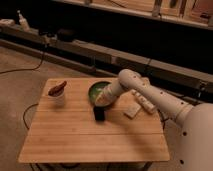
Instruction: Knock the eraser over
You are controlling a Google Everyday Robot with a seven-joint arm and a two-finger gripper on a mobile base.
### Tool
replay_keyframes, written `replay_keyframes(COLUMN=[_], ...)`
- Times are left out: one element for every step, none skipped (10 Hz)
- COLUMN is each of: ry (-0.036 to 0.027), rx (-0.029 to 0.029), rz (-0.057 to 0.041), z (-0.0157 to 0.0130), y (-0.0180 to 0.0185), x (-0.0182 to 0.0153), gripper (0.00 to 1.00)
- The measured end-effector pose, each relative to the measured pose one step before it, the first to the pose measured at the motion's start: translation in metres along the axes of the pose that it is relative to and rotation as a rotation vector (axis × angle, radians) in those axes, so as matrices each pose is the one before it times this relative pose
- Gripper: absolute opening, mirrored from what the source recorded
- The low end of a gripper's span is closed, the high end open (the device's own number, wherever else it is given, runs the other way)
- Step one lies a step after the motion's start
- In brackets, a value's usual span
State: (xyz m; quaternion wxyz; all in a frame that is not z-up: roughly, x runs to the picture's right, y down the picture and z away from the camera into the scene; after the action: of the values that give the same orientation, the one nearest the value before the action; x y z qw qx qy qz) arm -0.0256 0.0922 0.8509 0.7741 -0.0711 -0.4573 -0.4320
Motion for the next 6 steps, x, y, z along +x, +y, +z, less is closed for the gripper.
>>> replay_keyframes(ry=[-0.00257, 0.00078, 0.00088, 0.00019, 0.00051, 0.00155], rx=[-0.00518, -0.00603, -0.00366, -0.00405, -0.00569, -0.00621], rz=[0.00767, 0.00484, 0.00344, 0.00221, 0.00172, 0.00142], z=[0.00300, 0.00296, 0.00201, 0.00220, 0.00251, 0.00297], y=[0.00422, 0.00375, 0.00266, 0.00263, 0.00335, 0.00288], x=[0.00018, 0.00094, 0.00070, -0.00010, -0.00025, -0.00015], gripper=[0.00, 0.00, 0.00, 0.00, 0.00, 0.00])
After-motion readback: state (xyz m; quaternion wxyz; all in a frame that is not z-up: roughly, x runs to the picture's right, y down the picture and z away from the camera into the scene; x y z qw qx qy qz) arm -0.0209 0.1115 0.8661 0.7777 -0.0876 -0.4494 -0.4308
